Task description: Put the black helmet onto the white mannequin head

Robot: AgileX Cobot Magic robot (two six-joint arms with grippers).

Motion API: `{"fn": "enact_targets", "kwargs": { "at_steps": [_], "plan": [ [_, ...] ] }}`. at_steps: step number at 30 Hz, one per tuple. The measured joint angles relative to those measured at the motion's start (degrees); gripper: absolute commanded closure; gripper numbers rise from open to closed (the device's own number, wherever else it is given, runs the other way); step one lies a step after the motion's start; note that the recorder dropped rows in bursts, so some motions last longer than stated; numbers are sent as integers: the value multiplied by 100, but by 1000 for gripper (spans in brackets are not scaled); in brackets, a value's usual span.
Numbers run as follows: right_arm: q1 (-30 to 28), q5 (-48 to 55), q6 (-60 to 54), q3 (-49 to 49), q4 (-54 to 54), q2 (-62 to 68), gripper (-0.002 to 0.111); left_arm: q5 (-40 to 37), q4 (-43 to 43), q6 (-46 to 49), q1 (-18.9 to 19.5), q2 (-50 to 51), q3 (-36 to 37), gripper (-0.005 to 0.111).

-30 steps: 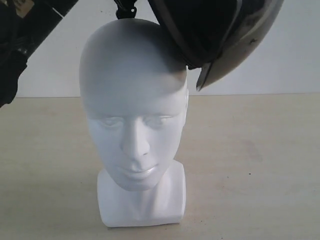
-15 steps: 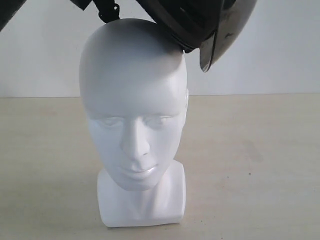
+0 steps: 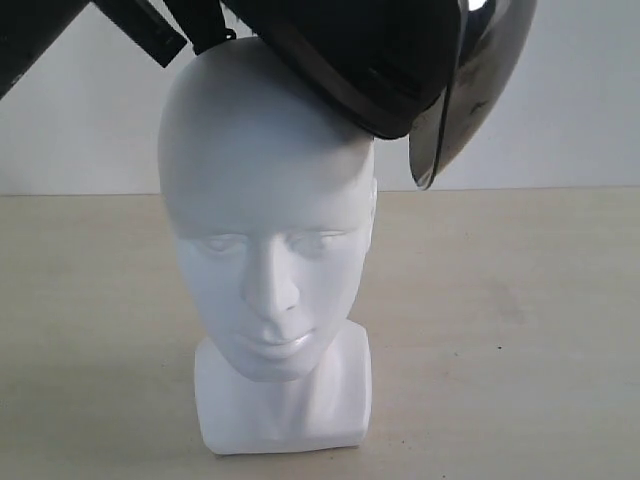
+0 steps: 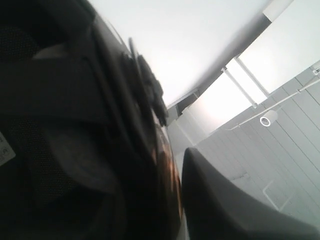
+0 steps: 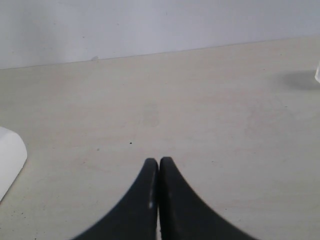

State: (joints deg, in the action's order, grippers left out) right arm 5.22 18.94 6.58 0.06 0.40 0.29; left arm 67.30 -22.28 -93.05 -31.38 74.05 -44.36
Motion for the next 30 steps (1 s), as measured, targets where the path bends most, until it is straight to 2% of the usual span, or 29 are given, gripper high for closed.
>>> {"fn": "enact_targets", "kwargs": {
  "at_steps": [9, 13, 25, 30],
  "plan": [
    [0, 0, 0, 0, 0, 0, 108, 0, -171, -65, 38, -9, 28, 102],
    [0, 0, 0, 0, 0, 0, 108, 22, -160, -119, 95, -98, 261, 102],
    [0, 0, 0, 0, 0, 0, 108, 80, -580, -682, 781, -502, 815, 102],
    [0, 0, 0, 0, 0, 0, 108, 228, -616, -718, 886, -566, 1036, 102]
  ]
}}
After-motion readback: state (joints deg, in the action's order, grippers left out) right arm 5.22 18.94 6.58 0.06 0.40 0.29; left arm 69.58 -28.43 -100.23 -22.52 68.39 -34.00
